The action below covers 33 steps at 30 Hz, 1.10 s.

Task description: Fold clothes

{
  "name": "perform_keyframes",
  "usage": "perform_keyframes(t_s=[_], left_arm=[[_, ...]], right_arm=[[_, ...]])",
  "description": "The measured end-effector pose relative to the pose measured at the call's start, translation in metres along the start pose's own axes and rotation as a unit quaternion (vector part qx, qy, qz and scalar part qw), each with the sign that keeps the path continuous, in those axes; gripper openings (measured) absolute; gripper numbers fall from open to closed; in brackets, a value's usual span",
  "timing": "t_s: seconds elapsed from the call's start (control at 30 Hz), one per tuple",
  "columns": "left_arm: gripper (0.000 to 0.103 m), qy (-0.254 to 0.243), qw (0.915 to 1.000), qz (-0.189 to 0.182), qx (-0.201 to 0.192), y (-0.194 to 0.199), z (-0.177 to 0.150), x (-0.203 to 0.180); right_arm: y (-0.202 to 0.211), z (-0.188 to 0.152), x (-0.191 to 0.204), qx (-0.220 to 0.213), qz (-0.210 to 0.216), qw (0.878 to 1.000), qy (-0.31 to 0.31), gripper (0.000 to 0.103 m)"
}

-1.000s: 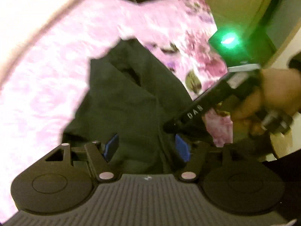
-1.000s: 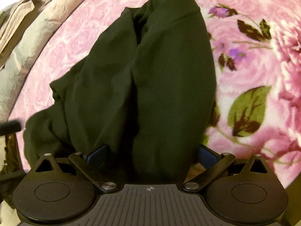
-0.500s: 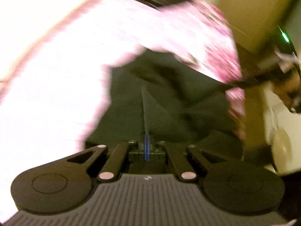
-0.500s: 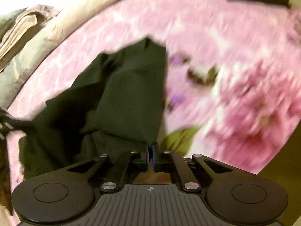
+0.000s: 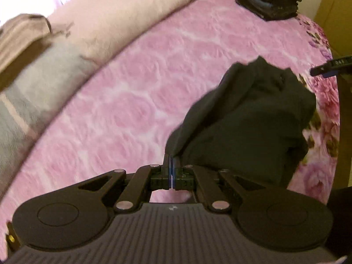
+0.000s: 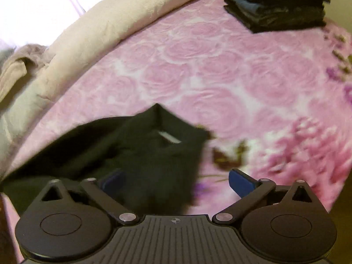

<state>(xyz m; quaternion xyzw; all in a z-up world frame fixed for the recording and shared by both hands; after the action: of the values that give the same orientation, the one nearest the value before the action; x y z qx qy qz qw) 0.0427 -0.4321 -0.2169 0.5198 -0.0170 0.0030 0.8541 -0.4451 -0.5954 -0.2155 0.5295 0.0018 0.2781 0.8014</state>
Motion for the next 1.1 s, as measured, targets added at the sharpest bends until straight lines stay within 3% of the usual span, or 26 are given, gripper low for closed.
perform_keyframes(t_s=[0.1, 0.23, 0.3, 0.33, 0.43, 0.53, 0.6, 0.7, 0.8, 0.93, 1.03, 1.1], left_arm=[[0.0, 0.006, 0.9999, 0.0, 0.009, -0.01, -0.008, 0.001], [0.0, 0.004, 1.0, 0.0, 0.005, -0.018, -0.005, 0.009], [0.0, 0.005, 1.0, 0.003, -0.007, -0.017, 0.002, 0.017], [0.0, 0.008, 0.9998, 0.003, -0.016, -0.015, 0.006, 0.021], [0.0, 0.022, 0.999, 0.007, -0.039, -0.002, 0.017, 0.033], [0.0, 0.038, 0.9976, 0.013, -0.056, 0.016, 0.024, 0.038], [0.0, 0.05, 0.9966, 0.02, -0.062, 0.032, 0.023, 0.037], [0.0, 0.071, 0.9951, 0.034, -0.06, 0.054, 0.013, 0.034], [0.0, 0.096, 0.9934, 0.047, -0.044, 0.07, -0.005, 0.018], [0.0, 0.121, 0.9891, 0.084, -0.009, 0.075, -0.028, -0.01], [0.0, 0.155, 0.9801, 0.124, -0.003, 0.081, -0.034, -0.022], [0.0, 0.169, 0.9731, 0.156, -0.02, 0.102, -0.024, -0.024]], right_arm=[[-0.028, -0.017, 0.019, 0.033, -0.004, 0.998, -0.052, 0.102], [-0.068, -0.048, 0.034, 0.087, -0.025, 0.986, -0.139, 0.102], [-0.083, -0.061, 0.039, 0.114, -0.014, 0.982, -0.15, 0.059], [-0.084, -0.065, 0.041, 0.13, -0.005, 0.982, -0.139, 0.025], [-0.06, -0.062, 0.032, 0.145, 0.017, 0.987, -0.059, 0.014], [-0.017, -0.043, 0.002, 0.137, 0.004, 0.99, 0.019, 0.011], [0.013, -0.017, -0.026, 0.114, -0.03, 0.991, 0.058, 0.008], [0.046, 0.035, -0.064, 0.068, -0.072, 0.991, 0.087, 0.008], [0.057, 0.082, -0.084, 0.034, -0.083, 0.991, 0.104, 0.008], [0.044, 0.11, -0.084, 0.034, -0.036, 0.989, 0.139, 0.008], [0.025, 0.112, -0.068, 0.063, 0.035, 0.983, 0.171, 0.008], [0.024, 0.113, -0.046, 0.074, 0.095, 0.975, 0.188, 0.008]])
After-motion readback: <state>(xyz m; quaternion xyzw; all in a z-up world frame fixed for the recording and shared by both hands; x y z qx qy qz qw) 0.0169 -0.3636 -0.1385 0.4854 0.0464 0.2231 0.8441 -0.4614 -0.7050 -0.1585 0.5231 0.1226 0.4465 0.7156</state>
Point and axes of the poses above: each gripper's, at about its wrist camera, not at the fingertips, and y roughly against the way its jaws point, x to its left, z to its top, the point moved 7 cm from there along -y, roughly the way its jaws point, and after that the axes turned 2 degrees about -x, right-handed, at the moved point
